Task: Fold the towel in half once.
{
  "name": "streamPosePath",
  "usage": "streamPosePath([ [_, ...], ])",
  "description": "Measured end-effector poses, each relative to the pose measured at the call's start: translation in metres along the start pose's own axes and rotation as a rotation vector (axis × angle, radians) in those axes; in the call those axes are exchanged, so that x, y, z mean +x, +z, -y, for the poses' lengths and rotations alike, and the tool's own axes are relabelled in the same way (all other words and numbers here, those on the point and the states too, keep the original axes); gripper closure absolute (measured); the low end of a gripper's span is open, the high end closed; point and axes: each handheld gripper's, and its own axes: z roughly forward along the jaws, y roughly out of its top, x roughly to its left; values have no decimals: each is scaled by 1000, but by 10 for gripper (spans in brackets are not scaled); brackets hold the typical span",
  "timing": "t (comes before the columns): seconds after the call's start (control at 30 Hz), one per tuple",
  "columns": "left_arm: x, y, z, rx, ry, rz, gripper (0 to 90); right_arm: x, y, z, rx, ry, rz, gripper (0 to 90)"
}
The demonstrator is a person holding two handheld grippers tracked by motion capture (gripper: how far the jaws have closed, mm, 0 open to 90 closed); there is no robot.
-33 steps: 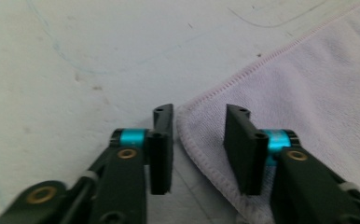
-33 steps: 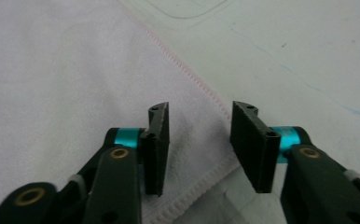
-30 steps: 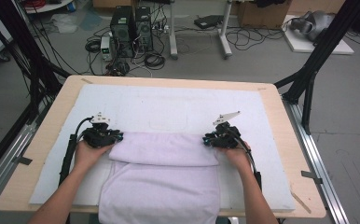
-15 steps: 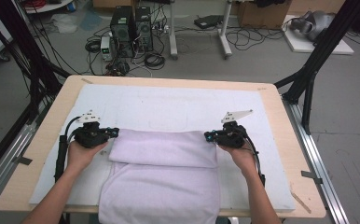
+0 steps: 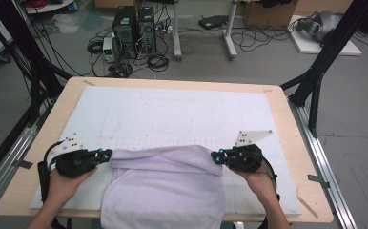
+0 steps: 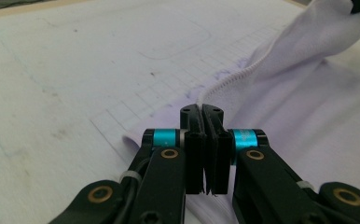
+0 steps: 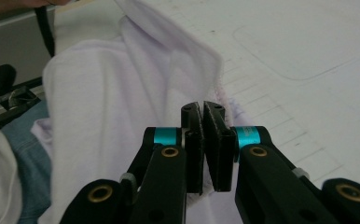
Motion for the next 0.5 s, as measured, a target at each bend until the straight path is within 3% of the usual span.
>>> streamPosePath([
  [0.17, -19, -24, 21, 25, -9, 45, 871, 28, -12, 24, 3, 6, -51, 858],
  [0.27, -28, -37, 24, 26, 0, 77, 852, 44, -22, 33, -6, 15, -120, 774],
  [0.3, -29, -38, 23, 25, 6, 80, 813, 46, -25, 33, -6, 16, -117, 752],
  [0.4, -27, -35, 15, 26, 22, 94, 705, 40, -29, 30, -12, 31, -89, 696],
  [0.5, -22, -24, 10, 25, 27, 79, 641, 25, -22, 24, 4, 29, -40, 647],
])
